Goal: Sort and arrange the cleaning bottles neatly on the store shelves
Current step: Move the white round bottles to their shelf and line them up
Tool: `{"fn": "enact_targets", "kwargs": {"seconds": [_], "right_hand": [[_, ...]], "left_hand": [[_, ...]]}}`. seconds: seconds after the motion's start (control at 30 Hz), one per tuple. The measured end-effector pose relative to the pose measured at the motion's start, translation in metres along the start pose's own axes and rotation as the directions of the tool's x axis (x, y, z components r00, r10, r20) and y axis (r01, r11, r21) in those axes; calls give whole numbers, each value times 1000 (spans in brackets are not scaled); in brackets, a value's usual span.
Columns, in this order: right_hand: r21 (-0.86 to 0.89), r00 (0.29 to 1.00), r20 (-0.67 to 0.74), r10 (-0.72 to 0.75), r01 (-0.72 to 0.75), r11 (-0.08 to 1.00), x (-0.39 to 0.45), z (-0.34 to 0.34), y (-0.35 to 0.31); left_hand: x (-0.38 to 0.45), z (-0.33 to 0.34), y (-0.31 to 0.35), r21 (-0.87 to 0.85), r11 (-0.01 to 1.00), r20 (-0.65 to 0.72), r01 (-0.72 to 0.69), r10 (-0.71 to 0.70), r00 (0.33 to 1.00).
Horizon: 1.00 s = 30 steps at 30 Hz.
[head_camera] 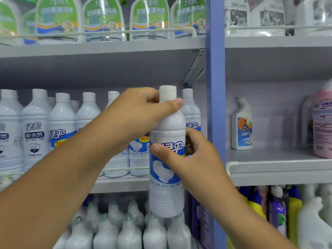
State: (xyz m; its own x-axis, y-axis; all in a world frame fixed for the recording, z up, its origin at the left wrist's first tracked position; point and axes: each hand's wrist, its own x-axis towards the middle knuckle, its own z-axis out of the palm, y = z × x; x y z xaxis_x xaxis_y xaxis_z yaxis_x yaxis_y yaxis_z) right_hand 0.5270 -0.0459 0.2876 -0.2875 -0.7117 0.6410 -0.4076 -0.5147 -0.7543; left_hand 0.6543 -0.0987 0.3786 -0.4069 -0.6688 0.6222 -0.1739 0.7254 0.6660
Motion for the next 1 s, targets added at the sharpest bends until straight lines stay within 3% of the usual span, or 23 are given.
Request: {"fn": "enact_targets", "kwargs": {"seconds": [0.13,0.23,0.33,0.5,0.63,0.7,0.77,0.87,1.0], "right_hand": [[-168,993,113,-40,58,984,19,-25,-24],[-299,991,69,-115,130,945,45,-49,-54],[-429,981,51,-188,191,883,74,-63,-84],[-632,965,140,-223,261,730,96,-67,-122],[-844,951,190,-245,286,455,117,-57,-132],[-930,956,221,-191,266,255,131,-52,-134],[-958,952,280,-122,286,29,141,-45,-133],[-921,941,337,-24,325,-215,155,-34,-129],[-871,937,336,94,347,-349,176,-24,-125]], "left_hand": [[27,-18,7,-55,998,14,7,-7,1000],[58,-27,16,-107,994,35,8,-4,999],[92,-29,23,-71,997,95,37,-30,995],[126,-27,26,-29,998,180,52,-46,983],[138,-28,22,15,999,205,49,-51,977],[142,-26,14,63,996,230,57,-70,971],[145,-23,4,112,992,235,55,-81,969],[146,-21,0,223,975,238,14,-69,969],[151,-25,5,508,861,216,-41,-81,973]]}}
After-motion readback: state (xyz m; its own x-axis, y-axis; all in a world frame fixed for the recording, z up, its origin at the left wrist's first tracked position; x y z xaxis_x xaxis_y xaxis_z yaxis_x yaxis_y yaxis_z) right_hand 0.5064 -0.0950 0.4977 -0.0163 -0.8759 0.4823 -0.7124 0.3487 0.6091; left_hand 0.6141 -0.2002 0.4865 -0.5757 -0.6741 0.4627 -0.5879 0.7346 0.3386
